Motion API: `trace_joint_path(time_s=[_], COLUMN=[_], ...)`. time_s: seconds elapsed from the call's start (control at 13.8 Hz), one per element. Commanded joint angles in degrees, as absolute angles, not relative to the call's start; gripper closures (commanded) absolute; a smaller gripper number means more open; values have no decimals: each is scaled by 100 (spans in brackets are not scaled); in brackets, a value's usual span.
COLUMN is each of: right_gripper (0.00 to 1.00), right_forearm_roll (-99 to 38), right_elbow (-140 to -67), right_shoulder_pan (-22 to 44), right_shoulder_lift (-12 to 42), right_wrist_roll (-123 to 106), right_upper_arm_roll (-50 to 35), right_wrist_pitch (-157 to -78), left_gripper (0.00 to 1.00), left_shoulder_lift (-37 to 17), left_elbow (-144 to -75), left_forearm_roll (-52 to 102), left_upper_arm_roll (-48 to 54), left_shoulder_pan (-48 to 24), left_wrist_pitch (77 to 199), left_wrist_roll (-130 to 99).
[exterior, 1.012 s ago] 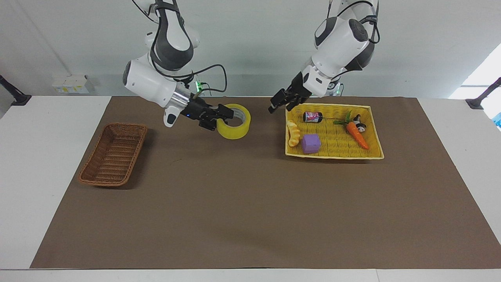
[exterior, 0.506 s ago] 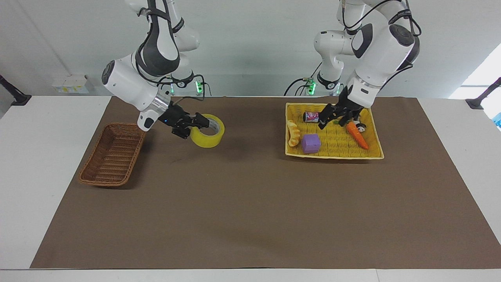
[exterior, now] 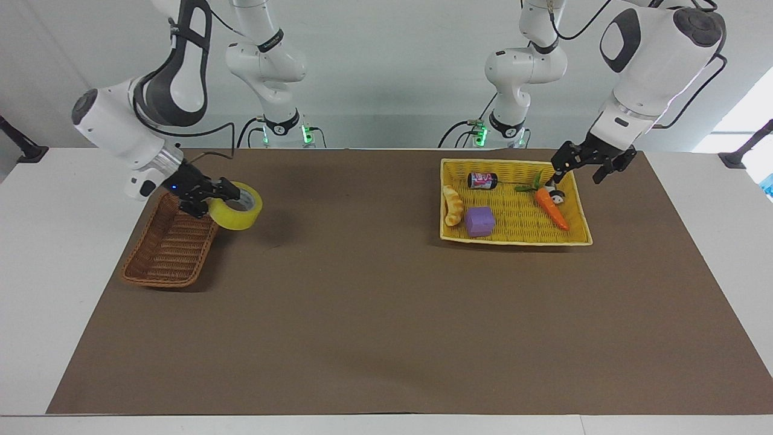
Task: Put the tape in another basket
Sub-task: 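Carry the tape into the wicker basket with the right gripper while the left gripper withdraws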
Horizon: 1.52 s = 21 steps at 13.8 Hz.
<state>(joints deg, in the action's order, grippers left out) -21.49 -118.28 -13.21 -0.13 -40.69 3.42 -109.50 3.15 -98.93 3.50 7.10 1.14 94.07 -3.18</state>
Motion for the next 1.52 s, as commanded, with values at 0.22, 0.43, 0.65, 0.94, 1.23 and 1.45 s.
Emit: trace_joint_path(time_s=[0.22, 0.43, 0.65, 0.94, 1.23, 1.45], right_gripper=[100, 100, 100, 100, 100, 64], right_forearm_roll=[-1047, -1046, -1037, -1011, -1063, -1090], right_elbow=[-11470, -11163, -11171, -11215, -11224, -11171], right_shoulder_pan=[-2056, -2118, -2215, -2223, -2250, -2250], right_shoulder_lift=[149, 789, 923, 1071, 1309, 1424], right_wrist_roll=[-4834, -5184, -5379, -5379, -5414, -5405], right_upper_arm_roll=[264, 272, 281, 281, 272, 272], right_wrist_pitch=[-10968, -11319, -11417, -11654, -11672, -11716], left_gripper=[0, 0, 0, 0, 0, 0], left_shoulder_lift=[-211, -202, -202, -202, -202, -202], left_elbow=[-8956, -8956, -8956, -8956, -8956, -8956], left_forearm_roll=[18, 26, 18, 26, 18, 26], left_upper_arm_roll=[782, 773, 774, 782, 773, 773], left_shoulder_pan=[220, 220, 220, 220, 220, 220], left_wrist_pitch=[8780, 8771, 8771, 8771, 8771, 8771], left_wrist_roll=[-149, -158, -167, -167, -158, -167])
